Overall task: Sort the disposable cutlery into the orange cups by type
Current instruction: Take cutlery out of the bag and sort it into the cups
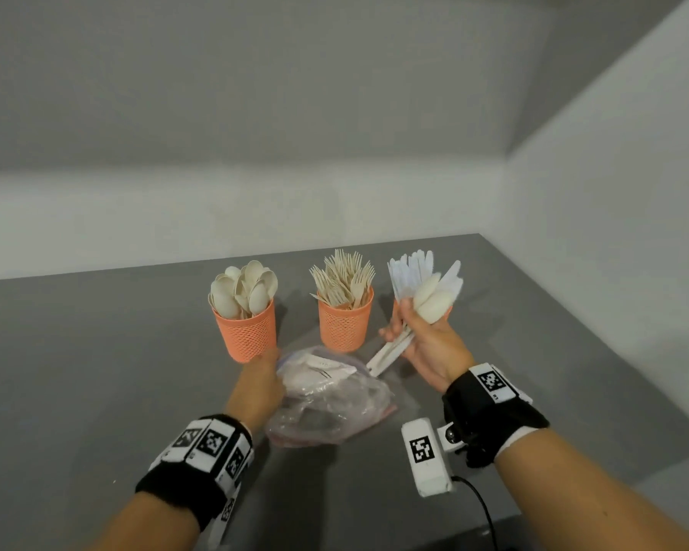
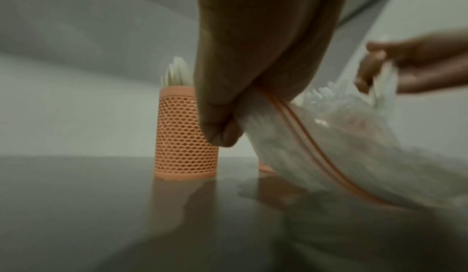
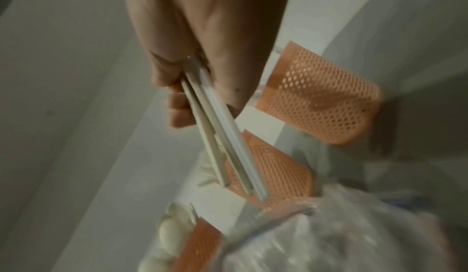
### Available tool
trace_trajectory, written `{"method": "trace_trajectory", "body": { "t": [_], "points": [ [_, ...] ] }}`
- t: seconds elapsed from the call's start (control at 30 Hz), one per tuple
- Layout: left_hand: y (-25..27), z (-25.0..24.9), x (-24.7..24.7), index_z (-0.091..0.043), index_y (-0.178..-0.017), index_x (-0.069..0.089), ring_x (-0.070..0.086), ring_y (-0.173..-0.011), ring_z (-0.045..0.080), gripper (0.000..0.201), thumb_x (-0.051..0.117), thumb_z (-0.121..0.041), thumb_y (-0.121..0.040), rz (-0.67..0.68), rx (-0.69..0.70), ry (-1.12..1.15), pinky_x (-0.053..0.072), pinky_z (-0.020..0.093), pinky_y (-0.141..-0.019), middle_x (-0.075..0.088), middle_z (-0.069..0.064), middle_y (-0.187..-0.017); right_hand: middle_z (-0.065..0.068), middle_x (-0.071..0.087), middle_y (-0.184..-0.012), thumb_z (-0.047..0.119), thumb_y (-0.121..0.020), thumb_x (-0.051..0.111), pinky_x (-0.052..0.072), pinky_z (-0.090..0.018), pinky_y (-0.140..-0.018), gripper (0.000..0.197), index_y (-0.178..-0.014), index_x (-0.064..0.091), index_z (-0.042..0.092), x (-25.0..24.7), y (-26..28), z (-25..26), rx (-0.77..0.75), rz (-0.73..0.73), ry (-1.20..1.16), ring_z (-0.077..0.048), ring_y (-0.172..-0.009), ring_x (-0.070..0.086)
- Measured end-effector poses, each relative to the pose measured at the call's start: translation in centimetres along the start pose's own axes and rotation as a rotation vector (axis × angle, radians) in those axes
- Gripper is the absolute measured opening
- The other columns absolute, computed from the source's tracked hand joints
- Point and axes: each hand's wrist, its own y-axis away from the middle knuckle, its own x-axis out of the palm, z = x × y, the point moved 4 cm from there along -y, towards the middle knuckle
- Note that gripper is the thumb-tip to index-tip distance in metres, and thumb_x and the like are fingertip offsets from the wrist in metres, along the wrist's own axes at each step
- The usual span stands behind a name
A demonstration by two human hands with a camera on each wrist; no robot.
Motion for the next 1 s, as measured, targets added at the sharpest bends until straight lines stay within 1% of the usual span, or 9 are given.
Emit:
{"method": "trace_trajectory", "body": {
  "t": [0.13,0.23,0.37,0.5,0.57,0.63,0.7,0.77,1.0],
  "points": [
    [0.8,-0.7,0.3,-0.014,-0.123,0.04,0.039,-0.119,0.028,0.051,0.06,-0.039,-0.082,0.072,-0.108,-0.27,0.035,0.041,-0.1,0.037,0.008,-0.124,0.004,0.037,-0.05,0.02,-0.098,0.041,0.042,-0.022,-0.052,0.032,-0.067,0.043,0.014,1.0,-0.2,1.3,0.011,0.041,0.051,-0.009,-0.043,0.038],
    [1.2,-4.6,-1.5,-0.015,-0.138,0.031,0.035,-0.126,0.021,0.068,0.06,-0.041,-0.082,-0.028,0.167,-0.139,0.03,0.035,-0.105,0.033,0.006,-0.134,0.0,0.041,-0.058,0.016,-0.097,0.042,0.045,-0.026,-0.063,0.025,-0.074,0.05,0.013,2.5,0.0,1.0,0.067,0.119,0.054,-0.012,-0.054,0.044],
    [2.5,-9.9,-1.5,-0.026,-0.14,0.026,0.05,-0.101,-0.003,0.066,0.063,-0.029,-0.086,0.286,0.321,0.308,0.041,0.003,-0.076,0.049,-0.007,-0.12,-0.005,0.056,-0.072,0.018,-0.097,0.044,0.054,-0.031,-0.072,0.015,-0.096,0.053,0.006,5.1,0.6,-0.4,0.186,0.168,-0.007,-0.017,-0.071,0.059],
    [2.3,-10.4,-1.1,-0.019,-0.133,0.035,0.064,-0.084,0.006,0.046,0.054,-0.014,-0.092,0.321,0.241,0.573,0.049,0.009,-0.063,0.063,0.002,-0.11,-0.008,0.061,-0.121,0.039,-0.093,0.049,0.049,-0.045,-0.096,0.048,-0.134,0.043,0.013,6.2,0.4,-1.3,0.213,0.198,0.367,-0.027,-0.111,0.06],
    [2.2,-10.1,-1.0,-0.011,-0.124,0.045,0.063,-0.065,0.004,0.03,0.049,-0.012,-0.095,0.347,0.239,0.607,0.047,0.013,-0.057,0.066,0.001,-0.085,-0.009,0.063,-0.119,0.044,-0.088,0.052,0.051,-0.046,-0.089,0.052,-0.131,0.046,0.016,6.2,0.6,-0.9,0.202,0.231,0.506,-0.03,-0.103,0.064],
    [2.1,-9.6,-0.9,-0.003,-0.116,0.053,0.057,-0.055,0.002,0.023,0.045,-0.012,-0.097,0.379,0.209,0.667,0.046,0.014,-0.056,0.066,-0.006,-0.069,-0.012,0.066,-0.104,0.031,-0.093,0.051,0.053,-0.034,-0.081,0.032,-0.117,0.054,0.01,5.6,0.7,-0.5,0.157,0.219,0.515,-0.02,-0.083,0.066],
    [1.9,-9.1,-0.8,-0.003,-0.112,0.058,0.06,-0.057,0.005,0.023,0.043,-0.013,-0.097,0.425,0.134,0.819,0.05,0.017,-0.059,0.07,-0.002,-0.075,-0.006,0.063,-0.079,0.012,-0.095,0.049,0.05,-0.015,-0.062,0.01,-0.1,0.057,0.008,5.0,0.8,0.2,0.096,0.168,0.508,-0.008,-0.065,0.059],
    [1.8,-8.9,-0.6,-0.007,-0.111,0.059,0.065,-0.06,0.009,0.024,0.041,-0.015,-0.098,0.46,0.066,0.925,0.055,0.021,-0.062,0.07,0.008,-0.087,0.002,0.058,-0.062,0.005,-0.093,0.051,0.042,-0.008,-0.047,0.012,-0.086,0.059,0.009,4.7,1.0,0.8,0.039,0.115,0.515,0.0,-0.05,0.054],
    [2.7,-10.1,0.0,-0.001,-0.098,0.06,0.066,-0.062,0.016,0.034,0.034,-0.022,-0.1,0.564,0.018,0.995,0.057,0.028,-0.063,0.07,0.01,-0.078,-0.005,0.053,-0.049,0.014,-0.091,0.057,0.038,-0.018,-0.037,0.021,-0.079,0.062,-0.003,4.5,0.9,1.2,0.041,-0.003,0.637,-0.004,-0.031,0.044]
  ]
}}
